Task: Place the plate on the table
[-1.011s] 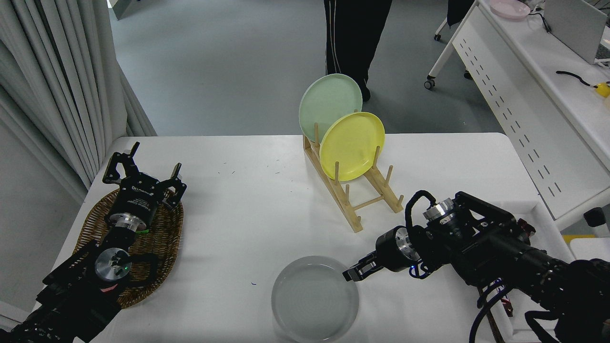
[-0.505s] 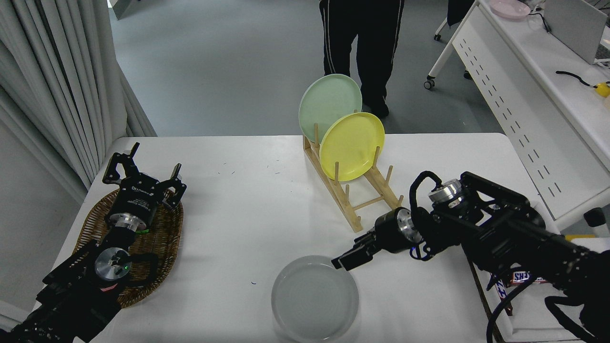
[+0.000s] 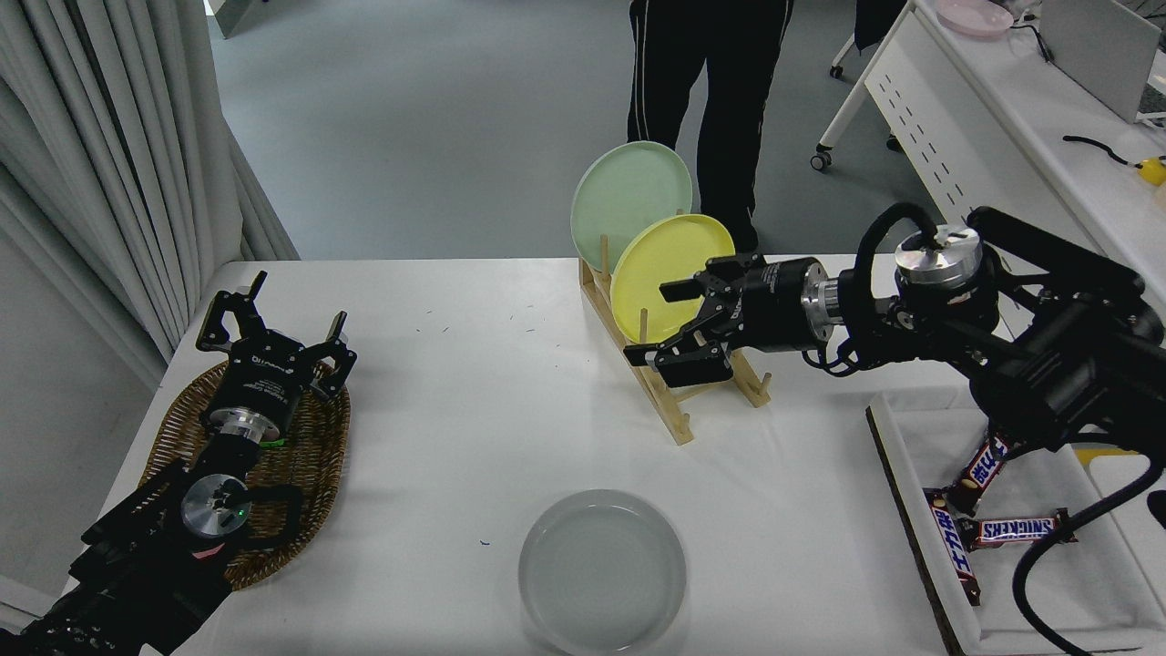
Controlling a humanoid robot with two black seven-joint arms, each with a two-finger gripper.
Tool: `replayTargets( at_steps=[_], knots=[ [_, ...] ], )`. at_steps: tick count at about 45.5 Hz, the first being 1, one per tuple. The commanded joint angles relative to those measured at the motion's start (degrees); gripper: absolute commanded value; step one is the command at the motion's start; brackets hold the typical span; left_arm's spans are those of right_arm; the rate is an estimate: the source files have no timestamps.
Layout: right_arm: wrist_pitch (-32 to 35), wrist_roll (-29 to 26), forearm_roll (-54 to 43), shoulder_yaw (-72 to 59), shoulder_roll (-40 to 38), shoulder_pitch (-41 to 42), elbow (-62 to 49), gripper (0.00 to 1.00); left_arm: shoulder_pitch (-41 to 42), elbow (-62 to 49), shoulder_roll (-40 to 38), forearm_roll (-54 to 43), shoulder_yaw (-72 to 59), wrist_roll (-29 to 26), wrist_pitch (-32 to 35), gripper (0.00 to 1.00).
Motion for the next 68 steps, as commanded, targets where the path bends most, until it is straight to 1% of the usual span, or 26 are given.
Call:
replayTargets(
  at_steps=[1, 7, 11, 16, 20, 21, 30, 35, 39, 43, 51, 59, 64, 68],
  knots=[
    [13.2, 0.2, -4.2, 2.5, -1.2, 3.5, -3.0, 1.00, 0.0, 0.0, 0.0, 0.0, 0.0, 0.0, 0.0, 1.00],
    [16.7, 0.9, -9.2, 3.8, -1.2, 2.7, -5.5, 1.00, 0.0, 0.0, 0.0, 0.0, 0.0, 0.0, 0.0, 1.00],
    [17.5, 3.3, -12.8, 4.8, -0.6, 1.1, -7.2, 1.00, 0.0, 0.0, 0.0, 0.0, 0.0, 0.0, 0.0, 1.00],
    [18.2, 9.5, -18.5, 6.4, 1.0, -1.5, -10.9, 1.00, 0.0, 0.0, 0.0, 0.0, 0.0, 0.0, 0.0, 1.00],
    [19.3, 16.3, -22.7, 9.9, 2.5, -3.8, -13.7, 1.00, 0.0, 0.0, 0.0, 0.0, 0.0, 0.0, 0.0, 1.00],
    [19.3, 19.0, -24.8, 11.7, 2.6, -4.8, -14.2, 1.00, 0.0, 0.0, 0.0, 0.0, 0.0, 0.0, 0.0, 1.00],
    [19.6, 25.9, -31.0, 17.8, 5.4, -7.7, -20.2, 1.00, 0.0, 0.0, 0.0, 0.0, 0.0, 0.0, 0.0, 1.00],
    [22.2, 31.0, -34.8, 21.6, 6.8, -10.4, -22.4, 1.00, 0.0, -0.1, 0.0, 0.0, 0.0, 0.0, 0.0, 1.00],
    [22.9, 34.6, -38.5, 23.8, 7.5, -12.9, -23.5, 1.00, 0.0, -0.1, 0.0, 0.0, 0.0, 0.0, 0.0, 1.00],
    [23.1, 36.3, -41.2, 24.4, 7.8, -15.8, -23.6, 1.00, 0.0, -0.1, 0.0, 0.0, 0.0, 0.0, 0.0, 1.00],
    [23.0, 37.4, -44.0, 26.4, 8.7, -22.1, -23.9, 1.00, 0.0, 0.0, 0.0, 0.0, 0.0, 0.0, 0.0, 1.00],
    [23.1, 43.3, -49.9, 29.6, 9.8, -25.9, -24.8, 1.00, 0.0, 0.0, 0.0, 0.0, 0.0, 0.0, 0.0, 1.00],
    [23.4, 43.6, -51.6, 31.3, 10.5, -28.7, -23.1, 1.00, 0.0, 0.0, 0.0, 0.0, 0.0, 0.0, 0.0, 1.00],
    [25.3, 43.7, -53.2, 33.2, 11.0, -31.0, -22.3, 1.00, 0.0, 0.0, 0.0, 0.0, 0.0, 0.0, 0.0, 1.00]
  ],
)
